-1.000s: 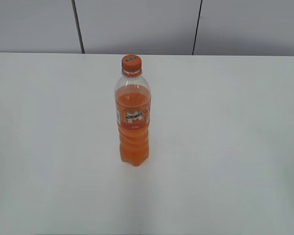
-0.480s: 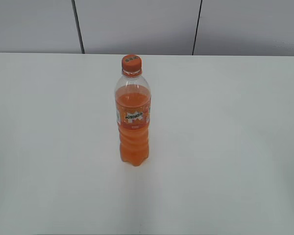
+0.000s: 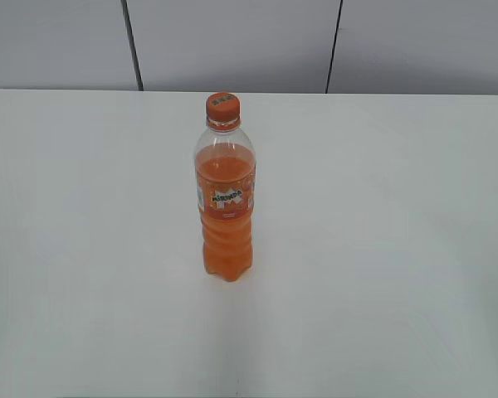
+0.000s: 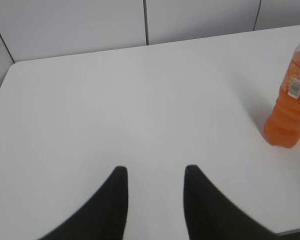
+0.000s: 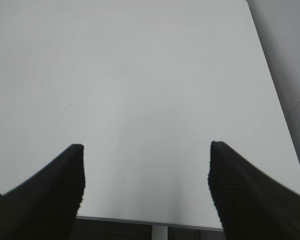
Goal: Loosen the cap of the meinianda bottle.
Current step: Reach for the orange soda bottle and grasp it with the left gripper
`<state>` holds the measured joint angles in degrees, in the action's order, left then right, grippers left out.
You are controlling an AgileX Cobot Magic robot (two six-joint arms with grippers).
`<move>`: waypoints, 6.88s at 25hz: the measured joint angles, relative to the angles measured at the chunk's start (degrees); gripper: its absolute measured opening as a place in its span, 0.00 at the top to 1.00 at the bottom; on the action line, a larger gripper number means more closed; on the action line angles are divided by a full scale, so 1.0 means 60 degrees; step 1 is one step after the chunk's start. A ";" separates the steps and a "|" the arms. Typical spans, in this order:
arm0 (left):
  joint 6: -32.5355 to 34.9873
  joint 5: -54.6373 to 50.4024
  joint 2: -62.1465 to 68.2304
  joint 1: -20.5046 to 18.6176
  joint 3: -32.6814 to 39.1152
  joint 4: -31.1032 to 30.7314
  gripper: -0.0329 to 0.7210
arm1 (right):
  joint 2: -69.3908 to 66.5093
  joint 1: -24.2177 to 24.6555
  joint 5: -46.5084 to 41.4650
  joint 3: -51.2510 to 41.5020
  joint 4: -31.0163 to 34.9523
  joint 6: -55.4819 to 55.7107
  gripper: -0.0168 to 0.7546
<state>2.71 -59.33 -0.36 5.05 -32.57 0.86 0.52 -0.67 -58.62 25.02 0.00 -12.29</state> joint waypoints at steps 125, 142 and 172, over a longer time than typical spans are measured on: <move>0.0000 1.3326 0.9595 0.0000 0.2357 -0.1094 0.46 | 0.0000 0.0000 0.0000 0.0000 0.0000 0.0000 0.23; -0.4045 1.8044 1.3860 0.0000 0.2341 -0.7837 0.46 | 0.0000 0.0000 0.0000 0.0000 0.0000 -0.0009 0.23; -0.6330 1.8976 1.7801 0.0868 -0.1386 -1.3223 0.15 | 0.0000 0.0000 0.0000 0.0000 0.0000 -0.0002 0.23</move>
<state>-35.27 54.53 106.44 10.25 -40.89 -78.48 0.52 -0.67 -58.62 25.02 0.00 -12.30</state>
